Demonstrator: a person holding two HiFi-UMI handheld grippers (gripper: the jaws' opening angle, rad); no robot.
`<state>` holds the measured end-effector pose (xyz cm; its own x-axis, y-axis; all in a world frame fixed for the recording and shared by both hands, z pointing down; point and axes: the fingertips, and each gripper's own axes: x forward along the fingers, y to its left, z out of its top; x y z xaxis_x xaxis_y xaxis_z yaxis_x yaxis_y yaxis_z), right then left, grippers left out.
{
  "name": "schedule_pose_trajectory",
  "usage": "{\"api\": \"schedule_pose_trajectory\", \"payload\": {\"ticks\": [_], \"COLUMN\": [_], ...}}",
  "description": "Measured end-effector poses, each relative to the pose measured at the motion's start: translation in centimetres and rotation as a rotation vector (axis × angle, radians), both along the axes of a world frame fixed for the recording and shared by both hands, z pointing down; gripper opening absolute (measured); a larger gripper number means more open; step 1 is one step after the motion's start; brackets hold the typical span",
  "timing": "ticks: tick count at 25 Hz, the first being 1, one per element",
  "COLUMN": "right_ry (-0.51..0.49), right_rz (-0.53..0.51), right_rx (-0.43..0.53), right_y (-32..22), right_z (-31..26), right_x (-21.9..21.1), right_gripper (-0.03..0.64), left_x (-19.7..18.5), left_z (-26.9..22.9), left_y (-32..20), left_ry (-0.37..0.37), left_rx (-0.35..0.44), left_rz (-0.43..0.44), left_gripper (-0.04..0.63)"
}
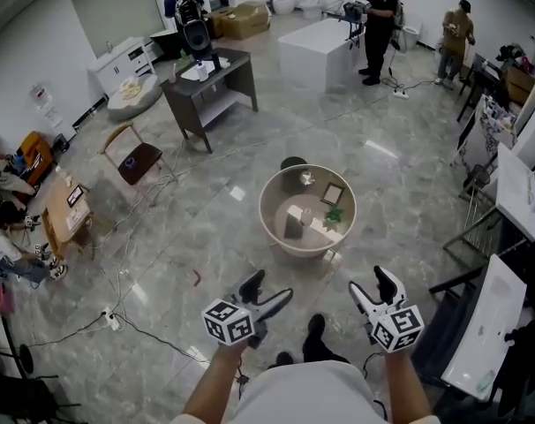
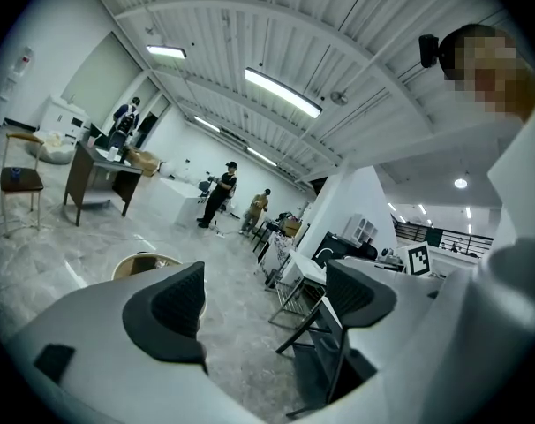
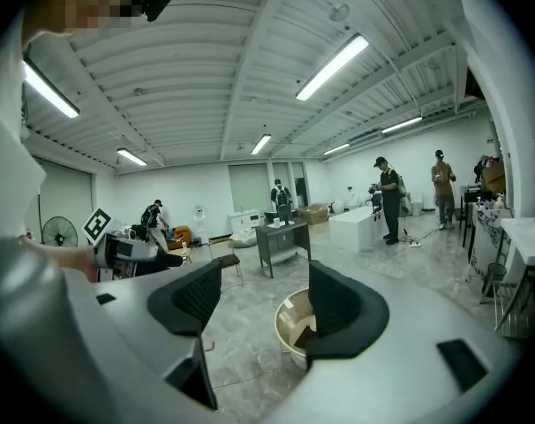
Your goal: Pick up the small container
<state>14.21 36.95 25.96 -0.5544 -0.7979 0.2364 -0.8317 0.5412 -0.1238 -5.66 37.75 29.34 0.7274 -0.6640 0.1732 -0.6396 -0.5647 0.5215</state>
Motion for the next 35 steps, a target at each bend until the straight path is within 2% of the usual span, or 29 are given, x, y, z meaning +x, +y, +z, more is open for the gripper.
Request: {"api": "schedule_pose_trajectory", "payload": {"ticks": [11, 17, 35], "right_ry": [0.008, 0.001, 0.005], "right_rz": [-0.094, -0.125, -0.133], "right_rx": [-0.017, -0.034, -0.087], "right_y": [-11.0, -15.2, -23.0], "right_z": [1.7, 2.9, 4.9], "right_x": [3.3, 5.2, 5.4], "right_gripper": [0.322, 0.322, 0.322], "left_x": [4.5, 6.7, 6.9], "left_z": [0.9, 1.8, 3.0], "left_y": [-9.3, -12.9, -21.3], "left_ry": [-0.023, -0.029, -0.037], "left_rx": [-0.020, -0.035, -0.068], "left_rz": [-0.038, -0.064, -0.068], "left_gripper": [0.434, 0.434, 0.431]}}
